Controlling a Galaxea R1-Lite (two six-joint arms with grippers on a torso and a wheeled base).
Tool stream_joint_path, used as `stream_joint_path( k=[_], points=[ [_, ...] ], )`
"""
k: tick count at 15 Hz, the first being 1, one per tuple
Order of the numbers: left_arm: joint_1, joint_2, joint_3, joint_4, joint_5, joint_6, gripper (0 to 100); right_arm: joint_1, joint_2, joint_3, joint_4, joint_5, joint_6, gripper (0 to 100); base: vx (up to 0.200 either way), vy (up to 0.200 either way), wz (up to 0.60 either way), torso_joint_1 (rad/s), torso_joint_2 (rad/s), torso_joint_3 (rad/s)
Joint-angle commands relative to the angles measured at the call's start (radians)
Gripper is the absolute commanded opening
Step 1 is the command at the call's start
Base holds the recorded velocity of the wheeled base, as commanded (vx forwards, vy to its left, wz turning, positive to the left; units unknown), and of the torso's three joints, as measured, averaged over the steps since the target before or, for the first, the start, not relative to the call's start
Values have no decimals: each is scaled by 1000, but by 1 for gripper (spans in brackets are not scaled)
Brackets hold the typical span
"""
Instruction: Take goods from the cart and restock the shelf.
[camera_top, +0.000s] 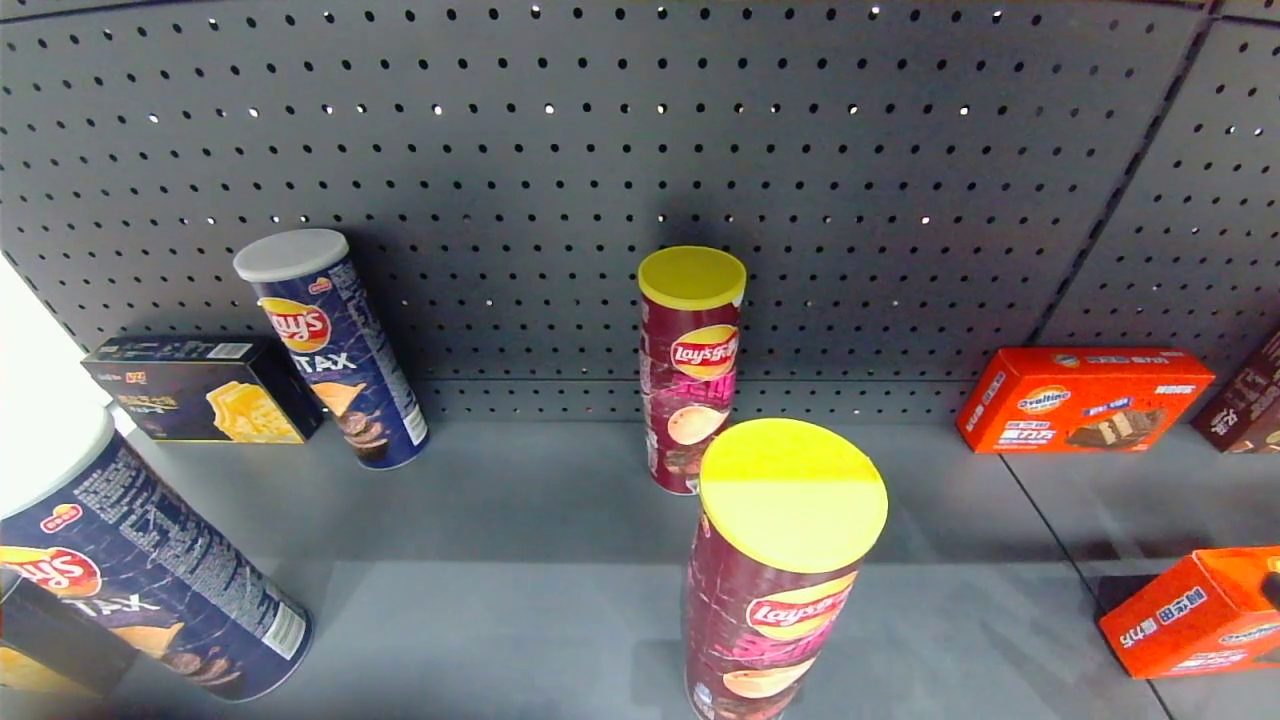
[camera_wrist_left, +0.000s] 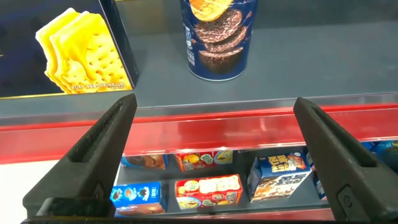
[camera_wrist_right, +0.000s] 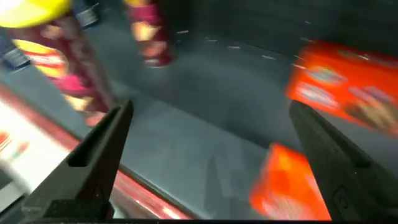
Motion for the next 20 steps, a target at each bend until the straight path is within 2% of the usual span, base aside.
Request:
stream_joint_path(
  k=[1, 5, 9, 14, 17, 20],
  points=[
    [0, 3, 0, 0, 0, 0, 100, 96, 224, -86, -10, 9, -28, 100, 0, 0, 0, 0, 0, 0],
    [0, 3, 0, 0, 0, 0, 100, 173, 322, -59, -7, 8, -65, 100, 0, 0, 0, 0, 0, 0],
    [0, 3, 0, 0, 0, 0, 100, 176, 348, -7, -9, 4, -65, 100, 0, 0, 0, 0, 0, 0],
    [0, 3, 0, 0, 0, 0, 100, 204, 420, -7, -12, 3, -65, 100, 0, 0, 0, 0, 0, 0],
    [0, 3, 0, 0, 0, 0, 100, 201, 442, -7, -13, -51, -65, 100, 0, 0, 0, 0, 0, 0],
    [0, 3, 0, 0, 0, 0, 100, 195, 457, 7, -13, -51, -63, 100, 0, 0, 0, 0, 0, 0]
  ],
)
